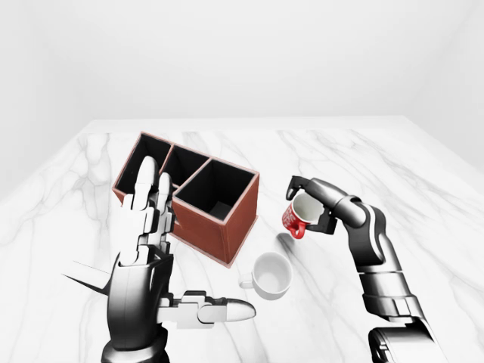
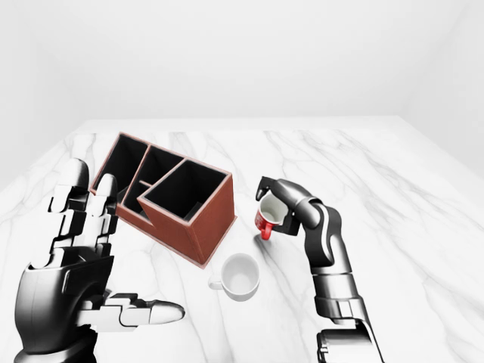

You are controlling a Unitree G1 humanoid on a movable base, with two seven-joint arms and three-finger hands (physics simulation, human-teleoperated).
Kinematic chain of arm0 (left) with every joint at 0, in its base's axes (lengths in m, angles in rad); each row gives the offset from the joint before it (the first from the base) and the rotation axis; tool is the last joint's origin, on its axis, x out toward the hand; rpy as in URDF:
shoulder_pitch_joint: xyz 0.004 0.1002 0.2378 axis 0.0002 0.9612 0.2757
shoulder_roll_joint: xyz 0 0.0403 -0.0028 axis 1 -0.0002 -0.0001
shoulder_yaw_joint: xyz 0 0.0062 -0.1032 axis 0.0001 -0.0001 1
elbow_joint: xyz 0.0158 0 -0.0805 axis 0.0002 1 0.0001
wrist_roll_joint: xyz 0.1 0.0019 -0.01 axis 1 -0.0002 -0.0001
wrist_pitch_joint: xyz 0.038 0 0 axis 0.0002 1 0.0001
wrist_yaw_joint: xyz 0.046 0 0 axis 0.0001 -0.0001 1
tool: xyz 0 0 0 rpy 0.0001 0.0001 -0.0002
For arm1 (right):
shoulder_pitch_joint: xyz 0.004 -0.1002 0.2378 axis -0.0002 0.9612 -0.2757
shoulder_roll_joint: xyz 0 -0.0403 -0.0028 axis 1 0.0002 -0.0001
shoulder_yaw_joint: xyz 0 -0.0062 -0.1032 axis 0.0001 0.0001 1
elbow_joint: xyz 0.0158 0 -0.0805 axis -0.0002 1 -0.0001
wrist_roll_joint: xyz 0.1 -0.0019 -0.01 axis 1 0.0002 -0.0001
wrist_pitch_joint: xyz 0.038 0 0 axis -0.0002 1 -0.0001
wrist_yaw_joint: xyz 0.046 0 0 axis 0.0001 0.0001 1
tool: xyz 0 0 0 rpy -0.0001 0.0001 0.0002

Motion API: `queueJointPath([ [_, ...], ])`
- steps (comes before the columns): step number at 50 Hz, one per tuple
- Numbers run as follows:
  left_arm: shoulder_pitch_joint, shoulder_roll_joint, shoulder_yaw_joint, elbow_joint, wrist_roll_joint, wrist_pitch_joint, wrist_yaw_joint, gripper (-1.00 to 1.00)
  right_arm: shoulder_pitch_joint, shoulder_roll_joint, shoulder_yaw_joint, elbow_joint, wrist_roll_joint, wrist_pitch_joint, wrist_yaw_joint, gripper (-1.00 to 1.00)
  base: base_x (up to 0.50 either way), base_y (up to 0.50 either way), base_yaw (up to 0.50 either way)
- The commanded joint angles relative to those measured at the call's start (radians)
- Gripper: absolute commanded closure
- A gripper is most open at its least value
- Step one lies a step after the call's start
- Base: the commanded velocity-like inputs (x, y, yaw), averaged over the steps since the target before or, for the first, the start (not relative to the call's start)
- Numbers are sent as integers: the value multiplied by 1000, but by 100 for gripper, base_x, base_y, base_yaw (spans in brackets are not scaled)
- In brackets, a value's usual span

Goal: Pick up the red mug and place it to the right of the caddy.

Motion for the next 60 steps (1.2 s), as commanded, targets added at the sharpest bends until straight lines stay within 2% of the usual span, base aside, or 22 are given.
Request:
queueJointPath([
  [1,-59,3,12,0,-10,0,17,-100,-78,41,41,105,-34,0,-28,100,0,0,0],
  [3,-60,2,14,0,-11,0,15,-100,-88,57,43,112,-24,0,-54,100,0,0,0],
  [18,-48,-13,21,0,-4,0,-1,-100,-60,91,75,115,-50,0,-61,100,0,0,0],
  [28,-47,-26,35,0,-6,0,-17,-100,-56,94,74,158,-40,0,-89,100,0,0,0],
  [37,-48,-24,25,0,1,0,-13,-100,-74,92,68,175,-23,0,-104,100,0,0,0],
  [42,-47,-20,19,0,1,0,-7,-100,-64,96,84,135,-34,0,-80,100,0,0,0],
  [60,-43,-28,28,0,1,0,-19,-100,-72,123,98,161,-62,0,-96,100,0,0,0],
])
